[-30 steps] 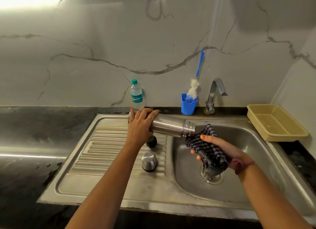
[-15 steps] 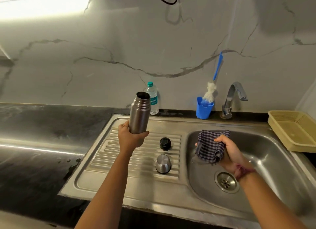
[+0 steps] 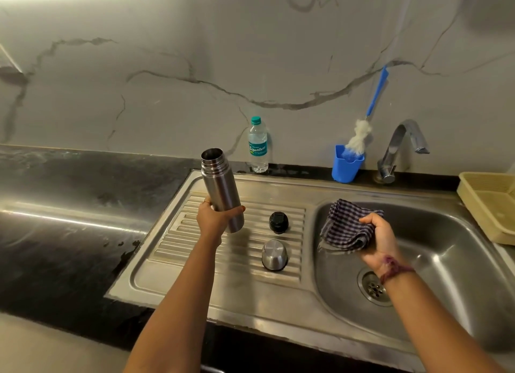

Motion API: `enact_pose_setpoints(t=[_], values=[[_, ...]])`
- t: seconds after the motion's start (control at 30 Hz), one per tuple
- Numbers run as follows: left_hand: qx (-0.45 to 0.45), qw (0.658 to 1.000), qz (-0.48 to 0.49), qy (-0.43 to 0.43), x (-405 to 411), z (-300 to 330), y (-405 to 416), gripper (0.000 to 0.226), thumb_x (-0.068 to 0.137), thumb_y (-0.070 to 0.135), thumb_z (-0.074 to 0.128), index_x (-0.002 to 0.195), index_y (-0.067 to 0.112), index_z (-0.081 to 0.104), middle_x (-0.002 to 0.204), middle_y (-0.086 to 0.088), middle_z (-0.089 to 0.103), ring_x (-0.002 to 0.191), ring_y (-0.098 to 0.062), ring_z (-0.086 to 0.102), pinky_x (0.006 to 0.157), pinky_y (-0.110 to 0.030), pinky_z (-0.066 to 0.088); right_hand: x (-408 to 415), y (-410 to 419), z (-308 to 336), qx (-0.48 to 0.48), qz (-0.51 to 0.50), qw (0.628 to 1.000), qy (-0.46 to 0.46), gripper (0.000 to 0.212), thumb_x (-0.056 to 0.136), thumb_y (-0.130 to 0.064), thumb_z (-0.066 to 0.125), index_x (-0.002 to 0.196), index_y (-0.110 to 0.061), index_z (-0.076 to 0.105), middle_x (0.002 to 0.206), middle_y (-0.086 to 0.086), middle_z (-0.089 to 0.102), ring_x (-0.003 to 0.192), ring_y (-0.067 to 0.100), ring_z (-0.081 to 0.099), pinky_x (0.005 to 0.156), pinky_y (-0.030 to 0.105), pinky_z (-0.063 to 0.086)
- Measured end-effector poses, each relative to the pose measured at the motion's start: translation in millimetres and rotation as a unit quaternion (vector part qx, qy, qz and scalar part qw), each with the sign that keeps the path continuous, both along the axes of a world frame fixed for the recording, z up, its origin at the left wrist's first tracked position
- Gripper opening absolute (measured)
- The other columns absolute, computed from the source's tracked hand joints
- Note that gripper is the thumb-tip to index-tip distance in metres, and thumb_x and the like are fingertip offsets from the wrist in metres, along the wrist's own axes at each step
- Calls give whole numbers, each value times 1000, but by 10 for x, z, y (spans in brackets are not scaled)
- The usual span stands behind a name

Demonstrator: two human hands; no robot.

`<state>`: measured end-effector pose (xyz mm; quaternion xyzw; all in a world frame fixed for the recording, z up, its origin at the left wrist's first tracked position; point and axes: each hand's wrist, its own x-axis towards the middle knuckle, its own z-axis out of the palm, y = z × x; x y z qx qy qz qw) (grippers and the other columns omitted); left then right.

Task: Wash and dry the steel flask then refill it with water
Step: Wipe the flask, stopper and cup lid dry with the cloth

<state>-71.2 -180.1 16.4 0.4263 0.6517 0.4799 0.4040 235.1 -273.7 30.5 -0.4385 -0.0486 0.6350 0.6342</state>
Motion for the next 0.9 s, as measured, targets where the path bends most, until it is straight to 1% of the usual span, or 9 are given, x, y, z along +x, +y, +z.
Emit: enact_pose_setpoints(t=[0.13, 0.2, 0.27, 0.33, 0.43, 0.53, 0.67, 0.8, 0.9], values=[[-9, 1000, 0, 14, 8, -136, 80, 71, 57, 14, 96, 116, 21, 56, 113, -2, 66, 101, -22, 63, 87, -36, 53, 1, 17, -46, -5, -2, 1000, 3, 28, 91, -11, 38, 111, -4, 58, 106, 18, 65, 99, 33, 61, 75, 49, 57], [-11, 1000, 2, 21, 23, -187, 119, 72, 56, 15, 96, 115, 23, 56, 115, -2, 65, 103, -22, 62, 93, -41, 54, 2, 18, -56, -2, 2, 1000, 5, 27, 91, -10, 37, 108, -4, 58, 96, 17, 70, 97, 33, 61, 71, 49, 59], [-11, 1000, 2, 29, 44, -216, 137, 71, 56, 16, 96, 115, 23, 56, 115, -1, 64, 103, -21, 61, 94, -41, 54, 2, 21, -68, -7, 4, 1000, 6, 26, 91, -10, 36, 105, -4, 58, 85, 15, 73, 96, 32, 61, 67, 49, 58], [-9, 999, 6, 31, 59, -241, 143, 70, 57, 15, 95, 114, 23, 55, 114, -1, 63, 101, -20, 60, 93, -39, 53, -3, 33, -99, -17, 2, 1000, 1, 29, 90, -9, 37, 110, -4, 57, 93, 16, 72, 99, 33, 61, 67, 47, 60], [-4, 999, 17, 33, 66, -284, 147, 68, 58, 13, 95, 110, 23, 53, 112, -1, 62, 100, -20, 58, 89, -34, 51, -5, 54, -153, -34, -3, 999, -8, 39, 87, -10, 39, 122, -4, 54, 115, 19, 63, 107, 36, 59, 77, 49, 54], [1, 999, 19, 46, 66, -330, 157, 68, 56, 14, 96, 109, 25, 53, 115, -3, 60, 100, -19, 58, 87, -33, 50, -5, 65, -173, -40, -7, 999, -18, 40, 86, -9, 39, 122, -4, 55, 117, 19, 61, 108, 36, 58, 80, 49, 53], [0, 998, 26, 53, 67, -377, 157, 67, 54, 15, 97, 106, 23, 56, 114, -3, 62, 98, -20, 60, 84, -34, 51, -25, 69, -190, -33, 2, 999, -17, 32, 87, -8, 38, 113, -4, 57, 107, 18, 64, 100, 34, 60, 78, 49, 53], [-6, 998, 36, 58, 62, -426, 167, 72, 51, 17, 98, 112, 18, 59, 114, -6, 64, 101, -24, 63, 89, -42, 55, -53, 55, -169, -30, 6, 999, -12, 28, 86, -7, 39, 105, -4, 59, 88, 16, 72, 95, 34, 62, 71, 47, 59], [-12, 998, 36, 50, 66, -430, 173, 75, 53, 16, 97, 116, 16, 58, 117, -5, 64, 103, -24, 63, 91, -42, 55, -55, 43, -166, -30, 4, 999, -12, 25, 87, -6, 39, 102, -5, 59, 81, 14, 73, 93, 33, 61, 72, 49, 53]])
